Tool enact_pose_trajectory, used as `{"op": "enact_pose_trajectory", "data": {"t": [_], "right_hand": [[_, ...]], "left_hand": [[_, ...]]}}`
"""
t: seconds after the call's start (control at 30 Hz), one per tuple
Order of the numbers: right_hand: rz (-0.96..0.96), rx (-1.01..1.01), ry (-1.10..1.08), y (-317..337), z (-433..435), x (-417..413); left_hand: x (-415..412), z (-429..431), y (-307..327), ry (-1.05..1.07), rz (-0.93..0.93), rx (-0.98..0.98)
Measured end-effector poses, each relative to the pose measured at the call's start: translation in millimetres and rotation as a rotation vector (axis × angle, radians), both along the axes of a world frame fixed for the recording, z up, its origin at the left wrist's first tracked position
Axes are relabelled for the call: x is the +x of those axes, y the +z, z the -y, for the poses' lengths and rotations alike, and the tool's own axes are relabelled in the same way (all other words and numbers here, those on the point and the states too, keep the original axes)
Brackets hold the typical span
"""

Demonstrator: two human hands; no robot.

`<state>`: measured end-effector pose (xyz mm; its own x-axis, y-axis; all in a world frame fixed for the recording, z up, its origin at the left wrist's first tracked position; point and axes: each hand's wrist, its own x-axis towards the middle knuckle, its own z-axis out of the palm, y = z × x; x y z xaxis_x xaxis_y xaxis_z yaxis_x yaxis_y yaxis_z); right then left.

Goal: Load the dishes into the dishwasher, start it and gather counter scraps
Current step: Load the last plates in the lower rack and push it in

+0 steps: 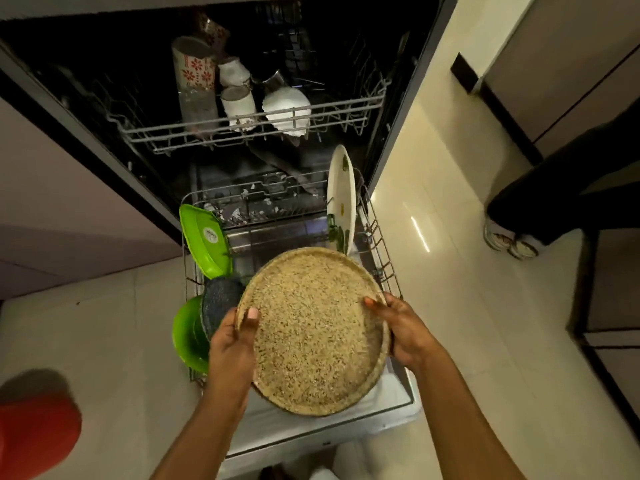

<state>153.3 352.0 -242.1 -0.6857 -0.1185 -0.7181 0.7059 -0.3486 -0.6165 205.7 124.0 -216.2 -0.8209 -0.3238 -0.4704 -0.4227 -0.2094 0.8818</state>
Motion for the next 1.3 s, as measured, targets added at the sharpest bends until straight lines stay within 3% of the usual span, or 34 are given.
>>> {"op": "enact_pose_trajectory", "data": {"t": [0.17,0.27,0.33,0.43,0.6,0.87,1.3], "right_hand": [[-0.124,0.167,-0.338,17,-45,55],[-0.203,0.446,-0.552,11,-63,82],[-0.279,0.64,-0.571,-1,-71,90],[-0.334,0.911,-0.446,-14,-76,80],[-0.408,1.144,-0.147,-37,-74,38],[-0.479,1.199,0.063,-66,-68,-5],[-0.381,1.211,0.311,-93,-52,-32]], "left_hand": [[25,-19,-32,-0.32,0.054,-0.222],[35,-40,-58,-0.373,0.064,-0.332],[34,-58,-74,-0.419,0.065,-0.402],[21,-76,-93,-0.424,0.108,-0.533],[2,-100,-121,-0.386,0.18,-0.598],[-8,-117,-142,-0.372,0.277,-0.721],[-7,-115,-150,-0.416,0.311,-0.859]]}}
